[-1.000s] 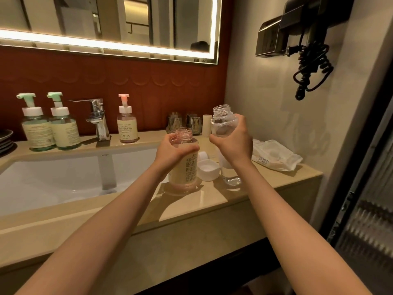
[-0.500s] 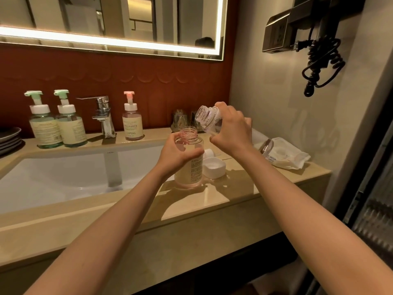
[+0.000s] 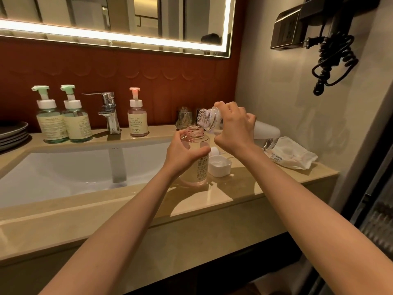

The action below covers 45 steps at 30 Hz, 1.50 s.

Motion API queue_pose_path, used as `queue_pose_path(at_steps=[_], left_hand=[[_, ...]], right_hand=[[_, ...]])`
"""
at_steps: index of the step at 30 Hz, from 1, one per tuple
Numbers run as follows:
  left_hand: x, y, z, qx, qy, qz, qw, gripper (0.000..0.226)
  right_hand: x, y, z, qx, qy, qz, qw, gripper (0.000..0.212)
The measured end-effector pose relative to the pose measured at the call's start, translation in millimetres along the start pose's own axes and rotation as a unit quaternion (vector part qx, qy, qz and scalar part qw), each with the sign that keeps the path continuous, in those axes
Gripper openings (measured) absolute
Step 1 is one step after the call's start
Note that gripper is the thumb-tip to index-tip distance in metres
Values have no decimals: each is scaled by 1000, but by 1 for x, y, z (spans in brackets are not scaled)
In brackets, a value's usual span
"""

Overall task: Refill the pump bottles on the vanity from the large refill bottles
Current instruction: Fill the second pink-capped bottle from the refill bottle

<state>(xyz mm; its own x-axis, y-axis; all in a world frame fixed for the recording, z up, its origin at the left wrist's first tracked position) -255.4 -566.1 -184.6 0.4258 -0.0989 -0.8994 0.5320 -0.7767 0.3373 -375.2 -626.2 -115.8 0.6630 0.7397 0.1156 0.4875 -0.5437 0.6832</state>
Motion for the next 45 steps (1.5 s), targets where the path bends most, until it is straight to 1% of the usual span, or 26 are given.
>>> queue_pose_path(at_steps=[10, 31, 45], left_hand=[[2, -1, 0, -17, 4, -7, 1000, 78], [3, 1, 0, -15, 8, -10, 1000, 80], [3, 1, 0, -13, 14, -2, 1000, 80]], right_hand=[[5, 1, -4, -14, -23, -17, 999, 71], [14, 4, -9, -28, -85, -60, 994, 67], [14, 4, -7, -23, -94, -55, 994, 68]])
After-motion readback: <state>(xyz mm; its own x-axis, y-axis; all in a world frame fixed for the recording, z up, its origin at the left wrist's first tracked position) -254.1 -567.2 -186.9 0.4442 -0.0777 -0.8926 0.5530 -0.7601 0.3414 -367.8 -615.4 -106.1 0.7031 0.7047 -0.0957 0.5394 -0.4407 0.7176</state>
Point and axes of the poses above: each hand's wrist, its own y-axis towards the middle knuckle, its own z-axis out of the palm, x = y × z, the point moved 6 cm from there along y, towards the middle knuckle, and after that the axes turned 4 degrees about -z, right-handed, at the moved point
